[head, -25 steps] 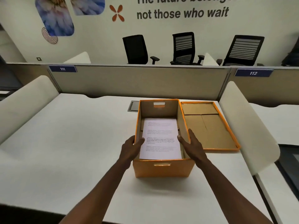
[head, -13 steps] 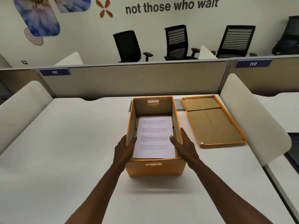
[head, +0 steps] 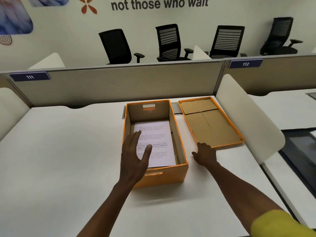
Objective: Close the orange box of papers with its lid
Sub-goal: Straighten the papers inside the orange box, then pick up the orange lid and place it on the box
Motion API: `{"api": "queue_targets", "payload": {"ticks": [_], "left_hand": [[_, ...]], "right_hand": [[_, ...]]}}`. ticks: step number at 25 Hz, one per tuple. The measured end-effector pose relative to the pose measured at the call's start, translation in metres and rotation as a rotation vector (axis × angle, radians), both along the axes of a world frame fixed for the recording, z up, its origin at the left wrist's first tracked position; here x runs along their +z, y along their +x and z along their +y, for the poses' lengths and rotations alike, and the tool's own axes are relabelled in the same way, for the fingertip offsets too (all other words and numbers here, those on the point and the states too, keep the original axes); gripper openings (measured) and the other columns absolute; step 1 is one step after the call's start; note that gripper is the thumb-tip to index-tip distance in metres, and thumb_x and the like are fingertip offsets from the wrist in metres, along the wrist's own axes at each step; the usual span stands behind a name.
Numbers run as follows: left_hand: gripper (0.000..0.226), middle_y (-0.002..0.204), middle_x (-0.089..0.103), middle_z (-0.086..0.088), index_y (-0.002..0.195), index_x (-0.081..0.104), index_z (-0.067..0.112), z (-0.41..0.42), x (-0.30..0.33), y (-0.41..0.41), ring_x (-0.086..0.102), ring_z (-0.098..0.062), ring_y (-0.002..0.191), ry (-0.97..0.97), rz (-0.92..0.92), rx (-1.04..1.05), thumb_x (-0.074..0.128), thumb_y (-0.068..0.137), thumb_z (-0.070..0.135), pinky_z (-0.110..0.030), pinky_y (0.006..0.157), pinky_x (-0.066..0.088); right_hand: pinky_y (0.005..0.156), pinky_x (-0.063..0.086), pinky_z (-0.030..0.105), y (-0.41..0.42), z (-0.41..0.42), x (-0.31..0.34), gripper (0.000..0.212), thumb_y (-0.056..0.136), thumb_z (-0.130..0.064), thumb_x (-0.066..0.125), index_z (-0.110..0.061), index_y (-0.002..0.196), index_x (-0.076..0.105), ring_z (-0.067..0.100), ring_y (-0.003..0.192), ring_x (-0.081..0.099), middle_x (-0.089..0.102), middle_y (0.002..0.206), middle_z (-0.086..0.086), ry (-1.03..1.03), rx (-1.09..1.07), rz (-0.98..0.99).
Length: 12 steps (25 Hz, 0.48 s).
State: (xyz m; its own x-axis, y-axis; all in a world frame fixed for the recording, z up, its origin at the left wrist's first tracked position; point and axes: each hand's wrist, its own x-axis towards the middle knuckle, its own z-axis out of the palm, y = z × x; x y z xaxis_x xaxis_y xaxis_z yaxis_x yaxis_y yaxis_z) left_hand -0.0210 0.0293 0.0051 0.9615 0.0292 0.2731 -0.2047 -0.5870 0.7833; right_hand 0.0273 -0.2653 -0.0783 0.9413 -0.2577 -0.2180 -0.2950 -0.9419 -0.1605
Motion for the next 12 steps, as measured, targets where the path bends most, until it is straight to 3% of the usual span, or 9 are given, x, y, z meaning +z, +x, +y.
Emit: {"api": "queue_targets", "payload": {"ticks": [2, 5, 7, 10, 12], "left_hand": [[0.06, 0.157, 0.049, -0.002, 0.148, 0.05, 0.02, -0.007, 0.001, -0.007, 0.038, -0.023, 0.15, -0.02, 0.001, -0.02, 0.067, 0.094, 0.038, -0.048, 0.121, 0.037], [0.06, 0.152, 0.053, -0.002, 0.145, 0.054, 0.018, -0.01, 0.003, -0.014, 0.042, -0.02, 0.147, -0.043, -0.014, 0.004, 0.062, 0.091, 0.042, -0.045, 0.119, 0.038], [0.052, 0.141, 0.062, 0.002, 0.139, 0.061, 0.017, -0.018, 0.006, -0.02, 0.055, -0.017, 0.136, -0.105, -0.061, -0.014, 0.064, 0.09, 0.036, -0.039, 0.112, 0.047], [0.033, 0.112, 0.076, 0.017, 0.124, 0.071, 0.029, -0.053, 0.016, -0.036, 0.072, -0.004, 0.105, -0.242, -0.014, -0.225, 0.068, 0.092, 0.031, -0.024, 0.09, 0.059], [0.029, 0.107, 0.077, 0.017, 0.121, 0.072, 0.033, -0.085, 0.02, -0.041, 0.073, -0.002, 0.099, -0.279, 0.074, -0.363, 0.068, 0.092, 0.033, -0.021, 0.085, 0.061]], "right_hand": [[0.105, 0.039, 0.044, -0.001, 0.0, -0.003, 0.045, 0.097, -0.046, 0.054, -0.014, 0.129, 0.054, 0.029, 0.123, 0.056, 0.062, 0.127, 0.008, -0.074, -0.023, -0.029], [0.1, 0.037, 0.042, -0.005, -0.002, -0.008, 0.028, 0.097, -0.04, 0.053, -0.018, 0.113, 0.062, 0.025, 0.108, 0.065, 0.07, 0.112, 0.003, -0.16, -0.048, -0.065], [0.095, 0.039, 0.038, -0.008, -0.005, -0.012, 0.019, 0.095, -0.031, 0.054, -0.019, 0.103, 0.066, 0.024, 0.099, 0.067, 0.073, 0.103, 0.002, -0.11, -0.085, -0.123], [0.084, 0.049, 0.035, -0.015, -0.009, -0.002, 0.021, 0.09, -0.03, 0.061, -0.017, 0.1, 0.074, 0.026, 0.091, 0.069, 0.076, 0.096, 0.004, 0.035, -0.169, -0.373], [0.07, 0.052, 0.032, -0.023, -0.013, 0.011, 0.018, 0.086, -0.026, 0.069, -0.013, 0.096, 0.078, 0.028, 0.079, 0.07, 0.076, 0.087, 0.006, 0.152, -0.197, -0.585]]}}
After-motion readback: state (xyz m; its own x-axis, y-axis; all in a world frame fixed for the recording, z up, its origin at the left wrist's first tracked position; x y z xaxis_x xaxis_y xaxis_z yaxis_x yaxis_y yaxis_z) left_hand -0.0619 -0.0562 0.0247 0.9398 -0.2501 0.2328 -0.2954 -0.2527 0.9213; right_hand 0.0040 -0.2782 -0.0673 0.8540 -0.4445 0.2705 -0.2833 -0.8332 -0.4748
